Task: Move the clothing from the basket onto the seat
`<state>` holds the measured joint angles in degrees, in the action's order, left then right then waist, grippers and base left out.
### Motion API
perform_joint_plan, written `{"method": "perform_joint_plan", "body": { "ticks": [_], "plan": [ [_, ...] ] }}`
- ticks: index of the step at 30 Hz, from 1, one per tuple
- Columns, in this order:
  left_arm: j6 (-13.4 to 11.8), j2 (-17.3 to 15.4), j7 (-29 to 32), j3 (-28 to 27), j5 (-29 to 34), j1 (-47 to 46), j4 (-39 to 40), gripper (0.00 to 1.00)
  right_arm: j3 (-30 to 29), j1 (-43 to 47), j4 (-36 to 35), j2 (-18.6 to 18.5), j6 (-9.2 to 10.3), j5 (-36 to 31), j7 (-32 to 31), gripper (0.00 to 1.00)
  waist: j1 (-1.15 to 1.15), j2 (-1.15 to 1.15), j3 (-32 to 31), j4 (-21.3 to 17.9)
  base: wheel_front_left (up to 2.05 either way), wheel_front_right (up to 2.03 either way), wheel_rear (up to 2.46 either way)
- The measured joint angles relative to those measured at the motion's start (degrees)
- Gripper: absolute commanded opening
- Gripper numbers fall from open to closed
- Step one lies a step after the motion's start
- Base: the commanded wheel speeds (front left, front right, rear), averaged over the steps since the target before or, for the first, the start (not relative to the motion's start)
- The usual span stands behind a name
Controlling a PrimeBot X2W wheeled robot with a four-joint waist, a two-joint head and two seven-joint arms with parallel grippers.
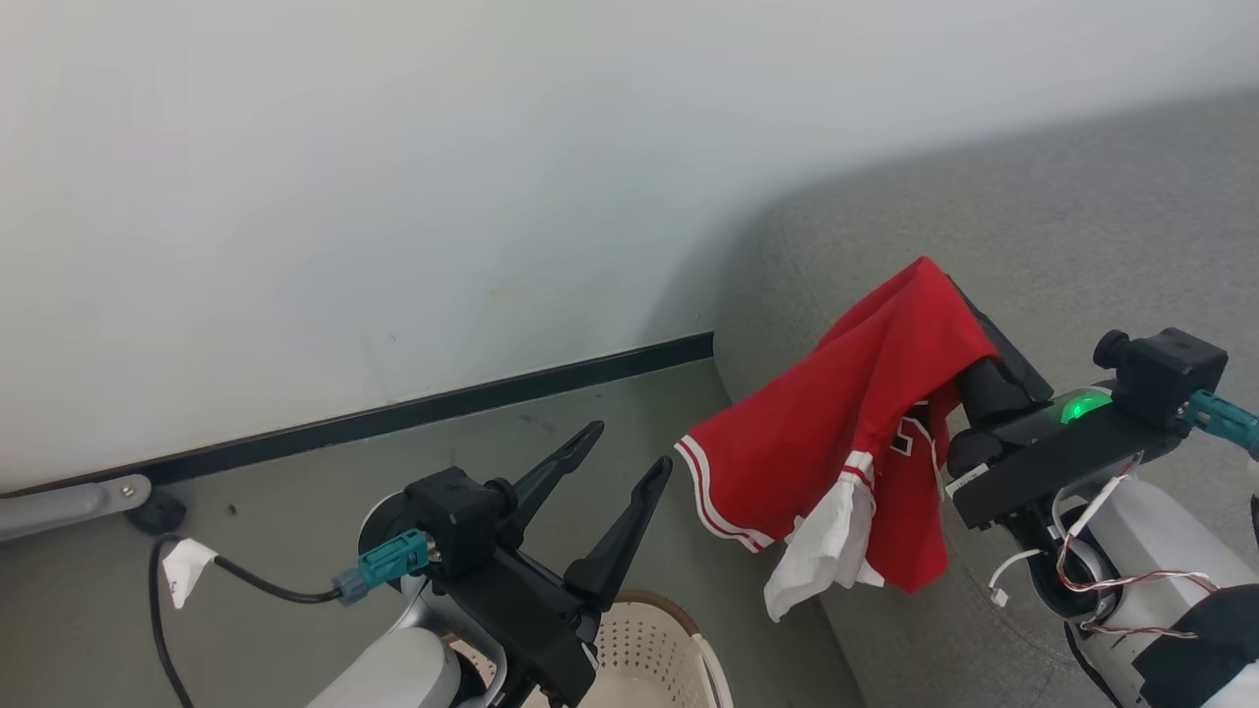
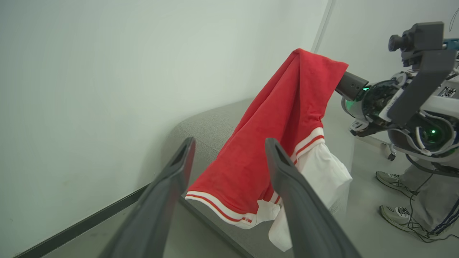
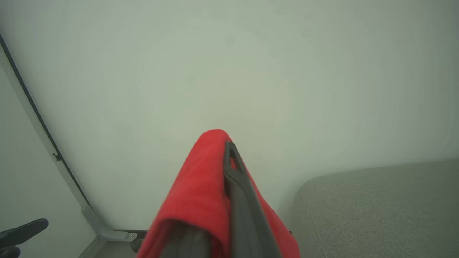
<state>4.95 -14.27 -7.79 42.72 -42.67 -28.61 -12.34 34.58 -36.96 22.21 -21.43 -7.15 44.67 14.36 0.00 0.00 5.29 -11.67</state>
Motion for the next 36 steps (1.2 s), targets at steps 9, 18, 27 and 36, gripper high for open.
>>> {"method": "perform_joint_plan", "body": {
  "ticks": [9, 18, 27, 36],
  "plan": [
    [-0.4, -0.37, -0.87, 0.08, 1.0, 0.02, 1.58, 1.0, -5.17, 2.71, -6.38, -2.05, 0.18, -1.18, 0.19, 0.0, 0.0, 0.0, 1.07, -5.05, 0.0, 0.0, 0.0],
    [-0.35, -1.29, -0.87, 0.75, 2.29, -0.22, 2.15, 1.0, -10.06, 5.71, -11.58, -2.92, 1.16, -2.03, 0.33, 0.0, 0.0, 0.0, 2.97, -9.37, 0.0, 0.0, 0.0],
    [-0.35, -1.64, -0.76, 1.18, 3.6, -0.55, 2.36, 1.0, -13.43, 7.09, -15.6, -2.41, 1.11, -2.32, 0.33, 0.0, 0.0, 0.0, 5.19, -13.25, 0.0, 0.0, 0.0],
    [-0.32, -1.18, 0.2, 2.33, 4.28, -2.95, 2.61, 1.0, -18.01, 3.47, -18.44, -4.42, 0.58, -2.31, 0.34, 0.0, 0.0, 0.0, 8.62, -15.06, 0.0, 0.0, 0.0]
  ]
}}
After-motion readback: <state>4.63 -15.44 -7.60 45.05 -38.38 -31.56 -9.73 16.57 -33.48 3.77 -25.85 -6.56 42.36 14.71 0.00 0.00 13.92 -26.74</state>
